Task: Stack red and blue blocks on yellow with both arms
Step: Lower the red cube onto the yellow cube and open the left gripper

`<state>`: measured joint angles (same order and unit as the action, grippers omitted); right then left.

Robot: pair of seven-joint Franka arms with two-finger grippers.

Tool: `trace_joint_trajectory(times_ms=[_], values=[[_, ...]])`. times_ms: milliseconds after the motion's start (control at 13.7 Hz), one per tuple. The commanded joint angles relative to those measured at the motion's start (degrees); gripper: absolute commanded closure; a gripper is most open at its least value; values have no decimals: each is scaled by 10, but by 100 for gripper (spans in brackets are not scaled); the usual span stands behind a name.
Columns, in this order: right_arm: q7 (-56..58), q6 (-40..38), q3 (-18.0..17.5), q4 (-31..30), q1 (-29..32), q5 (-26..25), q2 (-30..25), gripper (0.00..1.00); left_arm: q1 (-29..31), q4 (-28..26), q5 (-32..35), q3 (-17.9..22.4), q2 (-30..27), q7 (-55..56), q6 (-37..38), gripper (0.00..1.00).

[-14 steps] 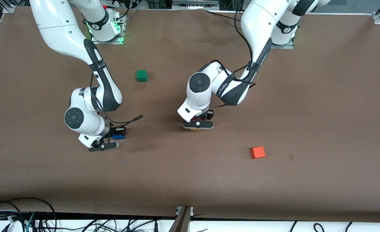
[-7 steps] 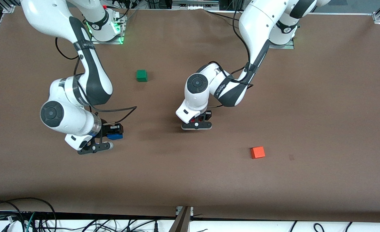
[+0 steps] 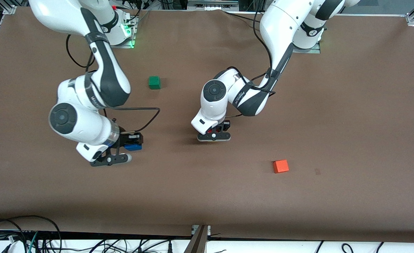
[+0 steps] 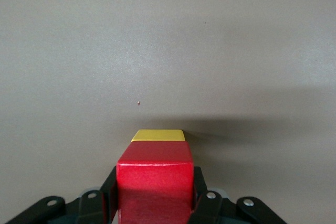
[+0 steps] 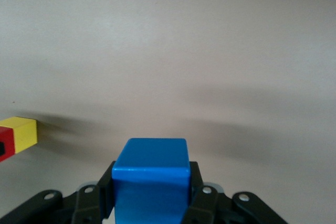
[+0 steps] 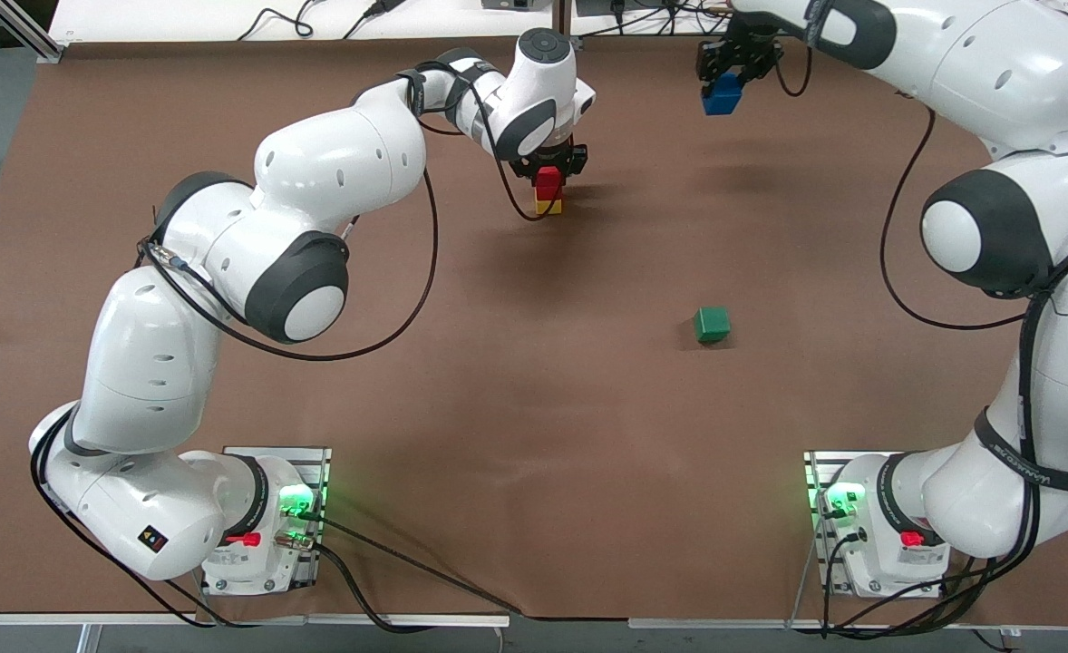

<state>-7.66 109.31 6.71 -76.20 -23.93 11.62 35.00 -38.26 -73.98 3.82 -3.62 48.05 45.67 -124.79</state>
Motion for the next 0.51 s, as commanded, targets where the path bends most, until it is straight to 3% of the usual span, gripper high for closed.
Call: trace_joint_trajectory(times_ms=[0,438], values=[[-33,-6,3,25,-10,-5,18,70,-9,23,8,9,12,8,15,99],[-58,-2,4,29,-26,-8,24,70,-9,21,8,9,12,7,17,97]])
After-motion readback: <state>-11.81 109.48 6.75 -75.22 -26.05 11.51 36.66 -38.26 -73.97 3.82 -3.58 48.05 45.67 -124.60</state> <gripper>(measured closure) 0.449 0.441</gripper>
